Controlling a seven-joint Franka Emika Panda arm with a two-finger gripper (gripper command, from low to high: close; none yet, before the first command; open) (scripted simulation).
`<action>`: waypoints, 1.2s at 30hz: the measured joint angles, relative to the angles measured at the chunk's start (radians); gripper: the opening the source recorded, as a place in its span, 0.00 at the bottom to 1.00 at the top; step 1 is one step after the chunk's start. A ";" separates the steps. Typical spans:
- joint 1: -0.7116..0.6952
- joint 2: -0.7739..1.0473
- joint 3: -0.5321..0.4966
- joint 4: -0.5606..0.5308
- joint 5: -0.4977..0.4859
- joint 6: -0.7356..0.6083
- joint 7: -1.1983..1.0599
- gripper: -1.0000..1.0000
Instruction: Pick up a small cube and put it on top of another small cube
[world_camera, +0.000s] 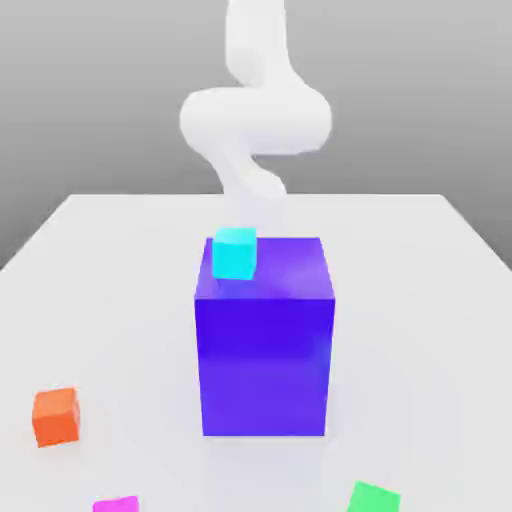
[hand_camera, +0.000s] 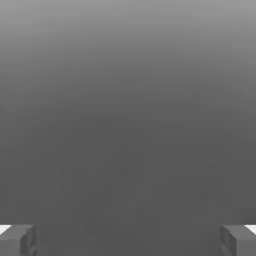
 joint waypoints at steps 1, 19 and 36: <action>0.010 0.039 -0.018 0.003 0.011 0.009 -0.022 0.50; 0.070 0.695 -0.211 0.060 0.232 0.149 -0.424 0.50; -0.044 1.270 -0.184 0.124 0.261 0.385 -0.631 0.00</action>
